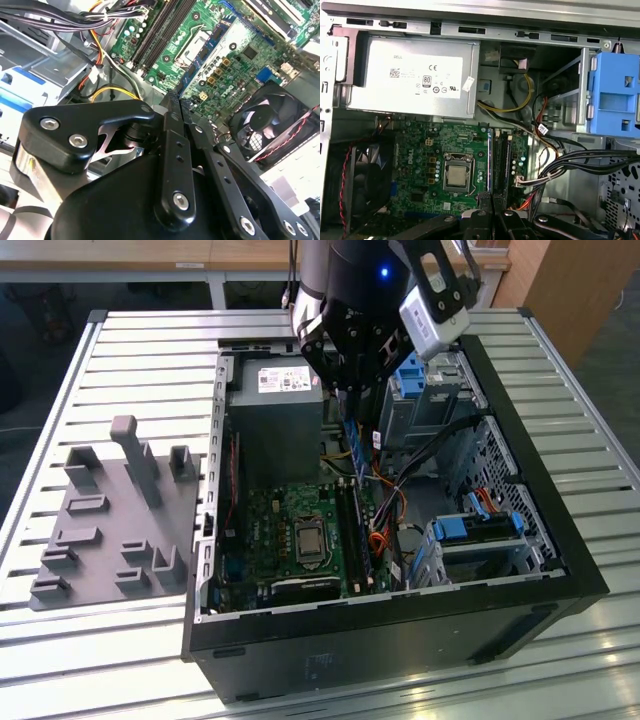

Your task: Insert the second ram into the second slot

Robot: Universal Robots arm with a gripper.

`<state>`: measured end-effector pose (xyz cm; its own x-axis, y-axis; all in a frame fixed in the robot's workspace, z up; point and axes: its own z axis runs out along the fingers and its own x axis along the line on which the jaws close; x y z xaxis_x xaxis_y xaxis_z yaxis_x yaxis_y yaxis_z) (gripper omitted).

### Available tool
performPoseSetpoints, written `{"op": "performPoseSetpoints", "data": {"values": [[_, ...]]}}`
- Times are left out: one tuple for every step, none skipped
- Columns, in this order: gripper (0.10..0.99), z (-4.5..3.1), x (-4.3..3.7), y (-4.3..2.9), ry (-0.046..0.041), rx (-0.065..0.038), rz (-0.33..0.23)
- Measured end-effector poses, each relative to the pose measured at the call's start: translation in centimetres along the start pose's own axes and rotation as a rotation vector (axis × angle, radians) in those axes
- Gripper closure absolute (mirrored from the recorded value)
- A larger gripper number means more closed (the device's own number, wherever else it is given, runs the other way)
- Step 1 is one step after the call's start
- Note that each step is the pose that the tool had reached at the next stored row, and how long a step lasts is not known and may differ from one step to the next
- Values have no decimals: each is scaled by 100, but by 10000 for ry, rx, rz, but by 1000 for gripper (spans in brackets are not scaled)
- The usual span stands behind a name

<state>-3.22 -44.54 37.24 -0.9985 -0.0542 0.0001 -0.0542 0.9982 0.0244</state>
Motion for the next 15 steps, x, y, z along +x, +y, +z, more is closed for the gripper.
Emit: {"op": "performPoseSetpoints", "data": {"values": [[957, 2, 0, 0, -1, 0, 30], [957, 4, 0, 0, -1, -1, 44], [957, 6, 0, 0, -1, 0, 46], [957, 9, 0, 0, -2, 0, 49], [957, 12, 0, 0, -2, 0, 50], [957, 15, 0, 0, -2, 0, 51], [957, 18, 0, -1, -1, 0, 53], [957, 20, 0, -1, -1, 0, 54], [957, 24, 0, -1, -1, 0, 56], [957, 27, 0, -1, -1, 0, 56], [957, 30, 0, -1, -1, 0, 57], [957, 34, 0, -1, -1, 0, 57], [957, 38, 0, -1, -1, 0, 57], [957, 44, 0, -1, -1, 1, 57], [957, 49, 0, -2, -1, 4, 57]]}}
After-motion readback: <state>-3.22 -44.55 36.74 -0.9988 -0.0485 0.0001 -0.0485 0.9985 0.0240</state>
